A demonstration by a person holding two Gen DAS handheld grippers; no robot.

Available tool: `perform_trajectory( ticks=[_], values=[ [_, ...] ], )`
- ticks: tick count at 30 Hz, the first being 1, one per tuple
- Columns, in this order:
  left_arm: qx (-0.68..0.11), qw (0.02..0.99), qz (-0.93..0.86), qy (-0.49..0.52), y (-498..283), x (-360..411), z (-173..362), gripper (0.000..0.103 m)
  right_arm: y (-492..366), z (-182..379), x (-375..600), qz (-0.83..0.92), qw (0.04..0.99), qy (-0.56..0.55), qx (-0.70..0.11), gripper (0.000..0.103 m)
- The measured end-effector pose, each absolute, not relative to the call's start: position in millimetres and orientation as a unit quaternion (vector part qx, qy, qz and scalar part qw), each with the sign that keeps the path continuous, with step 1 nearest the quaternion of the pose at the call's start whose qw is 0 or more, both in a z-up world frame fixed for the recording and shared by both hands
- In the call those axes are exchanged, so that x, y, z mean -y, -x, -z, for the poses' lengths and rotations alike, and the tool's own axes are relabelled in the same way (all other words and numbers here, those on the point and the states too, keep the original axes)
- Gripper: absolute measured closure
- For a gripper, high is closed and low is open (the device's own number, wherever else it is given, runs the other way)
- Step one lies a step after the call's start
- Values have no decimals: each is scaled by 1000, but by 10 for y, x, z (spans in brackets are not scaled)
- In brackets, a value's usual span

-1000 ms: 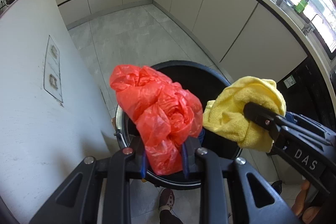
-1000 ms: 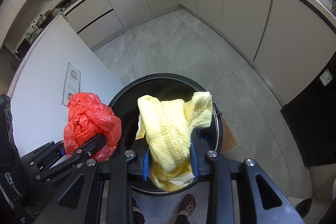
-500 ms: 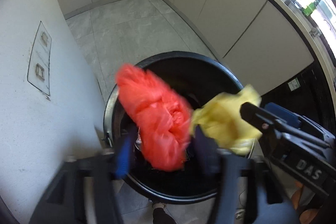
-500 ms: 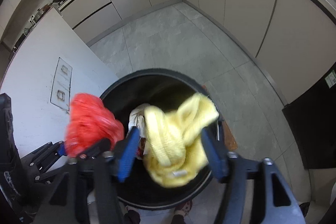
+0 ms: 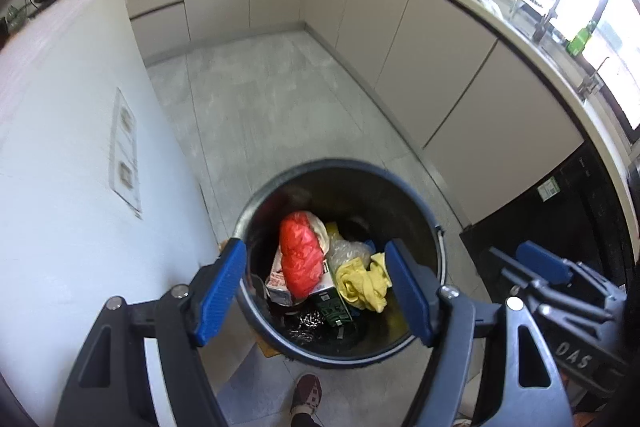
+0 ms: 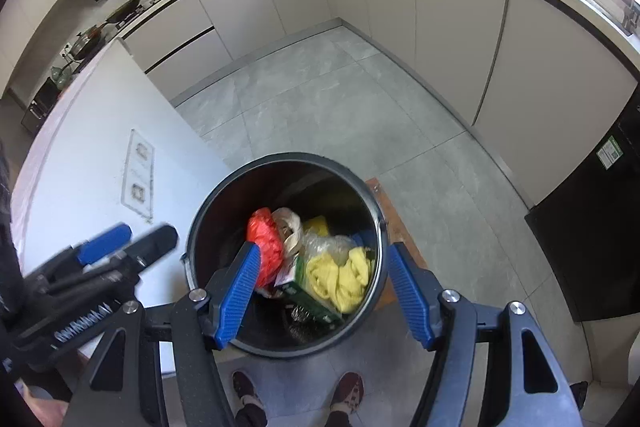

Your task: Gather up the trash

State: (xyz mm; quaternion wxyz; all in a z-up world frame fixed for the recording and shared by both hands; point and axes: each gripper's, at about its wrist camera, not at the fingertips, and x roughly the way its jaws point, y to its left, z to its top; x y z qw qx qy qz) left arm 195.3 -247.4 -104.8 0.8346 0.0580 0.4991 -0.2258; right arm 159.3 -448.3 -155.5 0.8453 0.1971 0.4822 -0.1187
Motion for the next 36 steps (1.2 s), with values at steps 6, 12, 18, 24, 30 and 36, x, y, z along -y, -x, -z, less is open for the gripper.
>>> perform_trajectory(
  ticks=[6, 12, 18, 24, 30, 36],
  values=[
    [-458, 859, 219, -62, -1727, 2255, 502, 29, -1357, 1220, 4320, 81, 850, -188, -485, 35],
    [-426, 883, 187, -61, -1475, 1905, 74, 23, -1151, 805, 3979, 22, 871, -138, -470, 32],
    [-405, 904, 128, -51, -1298, 1381, -152, 23, -1072, 367, 3521, -25, 898, -97, -428, 27],
    [-397, 915, 62, -39, -1075, 896, -181, 23, -867, 64, 3017, 3, 926, -67, -373, 19],
    [-396, 917, 43, -20, -863, 514, -146, 23, -700, -91, 2554, 27, 933, -65, -352, 17],
    [-385, 922, 49, -12, -585, 272, -172, 23, -461, -159, 2214, 35, 932, -55, -356, 17]
  ],
)
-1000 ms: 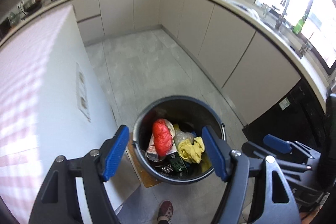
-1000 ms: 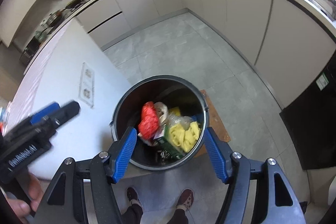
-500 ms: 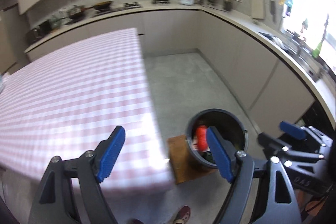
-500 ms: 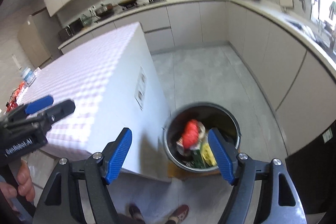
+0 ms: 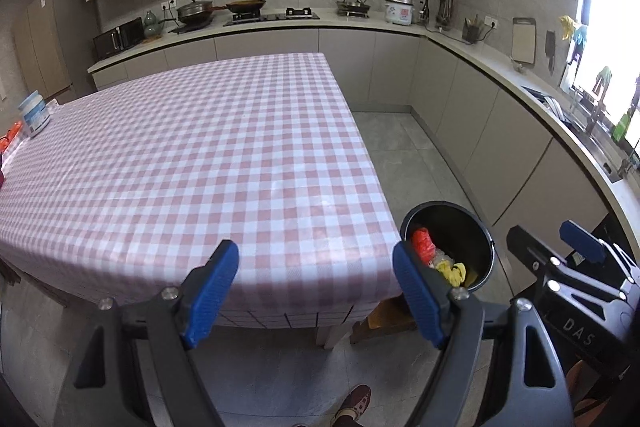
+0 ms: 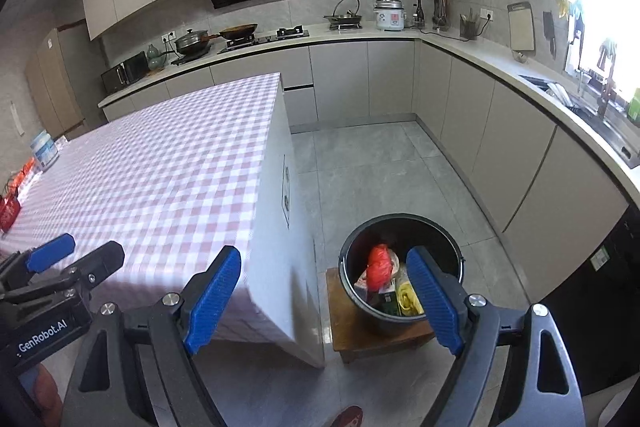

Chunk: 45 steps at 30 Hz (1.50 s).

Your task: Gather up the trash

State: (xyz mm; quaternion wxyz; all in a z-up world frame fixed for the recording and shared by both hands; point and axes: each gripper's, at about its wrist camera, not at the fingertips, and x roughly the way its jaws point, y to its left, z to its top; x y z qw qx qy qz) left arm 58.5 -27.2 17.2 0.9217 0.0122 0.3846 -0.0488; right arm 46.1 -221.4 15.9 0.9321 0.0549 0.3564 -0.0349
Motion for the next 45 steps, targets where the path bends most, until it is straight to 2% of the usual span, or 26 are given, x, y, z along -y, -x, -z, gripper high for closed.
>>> perform_trajectory(
  ticks=[16, 45],
  values=[
    [-374, 925, 71, -6, -46, 130, -264, 22, 273, -209, 2037, 69, 930, -71, -354, 16],
    [-381, 924, 23, 3, 19, 454, -232, 22, 245, -244, 2406, 21, 932, -67, -357, 16]
  ],
)
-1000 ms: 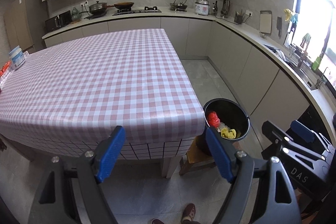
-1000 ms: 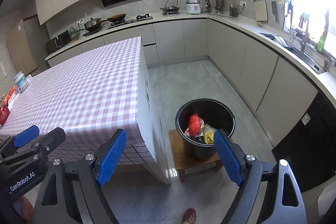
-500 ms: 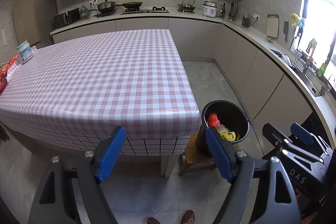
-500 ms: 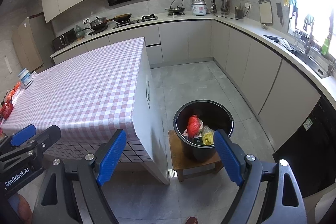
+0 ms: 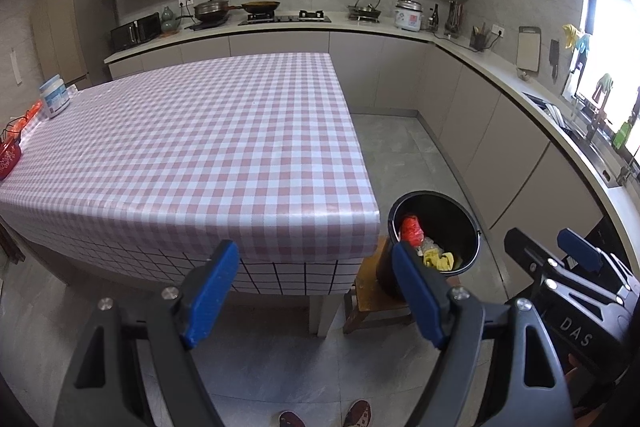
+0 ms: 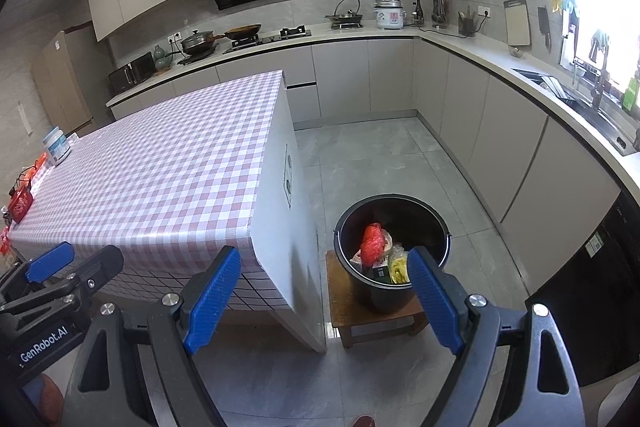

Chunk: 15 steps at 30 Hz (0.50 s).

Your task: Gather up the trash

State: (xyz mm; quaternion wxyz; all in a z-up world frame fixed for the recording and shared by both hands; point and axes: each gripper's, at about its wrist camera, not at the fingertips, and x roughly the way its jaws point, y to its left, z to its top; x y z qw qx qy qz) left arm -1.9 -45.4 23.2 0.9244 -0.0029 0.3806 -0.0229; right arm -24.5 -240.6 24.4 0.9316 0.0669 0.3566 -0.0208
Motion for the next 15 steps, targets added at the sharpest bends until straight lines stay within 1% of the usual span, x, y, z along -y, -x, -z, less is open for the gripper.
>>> perform_trajectory(
  ticks=[15],
  values=[
    [-385, 923, 25, 1, -17, 494, -199, 22, 186, -218, 2424, 19, 930, -67, -362, 16]
  ],
)
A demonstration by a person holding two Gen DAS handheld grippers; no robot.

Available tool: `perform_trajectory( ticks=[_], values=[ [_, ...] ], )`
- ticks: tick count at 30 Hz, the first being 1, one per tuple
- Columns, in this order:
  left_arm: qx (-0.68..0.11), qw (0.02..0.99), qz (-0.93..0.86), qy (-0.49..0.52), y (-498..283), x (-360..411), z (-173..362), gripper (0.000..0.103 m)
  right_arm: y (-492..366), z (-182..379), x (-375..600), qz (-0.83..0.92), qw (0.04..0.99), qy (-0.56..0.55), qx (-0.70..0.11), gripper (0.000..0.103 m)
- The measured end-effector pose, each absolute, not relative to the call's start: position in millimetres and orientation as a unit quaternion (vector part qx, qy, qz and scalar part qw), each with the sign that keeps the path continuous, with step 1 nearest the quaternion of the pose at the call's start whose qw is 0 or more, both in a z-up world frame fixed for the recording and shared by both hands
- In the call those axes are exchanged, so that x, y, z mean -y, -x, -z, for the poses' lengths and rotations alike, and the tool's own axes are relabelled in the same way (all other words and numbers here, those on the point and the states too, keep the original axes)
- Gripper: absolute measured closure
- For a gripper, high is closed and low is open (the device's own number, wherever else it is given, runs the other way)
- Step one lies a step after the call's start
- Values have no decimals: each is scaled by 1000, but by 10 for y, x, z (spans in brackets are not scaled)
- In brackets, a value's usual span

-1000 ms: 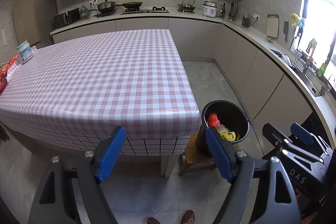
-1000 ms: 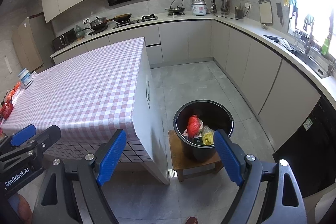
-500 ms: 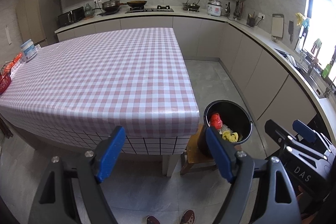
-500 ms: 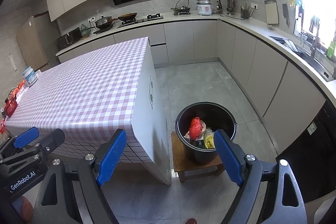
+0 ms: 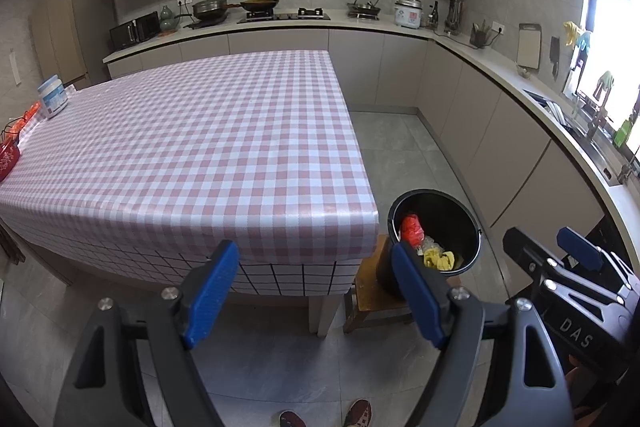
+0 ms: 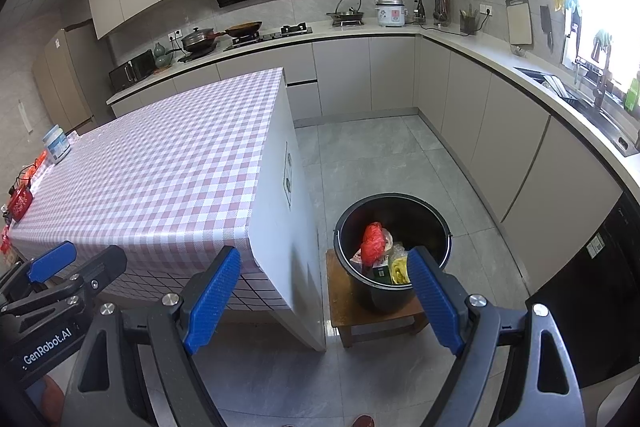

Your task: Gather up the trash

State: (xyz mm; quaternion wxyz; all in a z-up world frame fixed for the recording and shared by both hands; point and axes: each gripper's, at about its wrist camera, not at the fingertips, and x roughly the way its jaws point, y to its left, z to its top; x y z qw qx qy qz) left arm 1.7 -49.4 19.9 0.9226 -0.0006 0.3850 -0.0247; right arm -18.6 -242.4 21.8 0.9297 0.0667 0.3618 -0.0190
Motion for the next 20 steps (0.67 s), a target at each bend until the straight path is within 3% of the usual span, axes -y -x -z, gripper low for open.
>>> perform_trajectory(
  ticks=[20],
  values=[
    [-380, 924, 50, 0, -102, 482, -167, 21, 55, -182, 2404, 27, 929, -64, -364, 16]
  ],
)
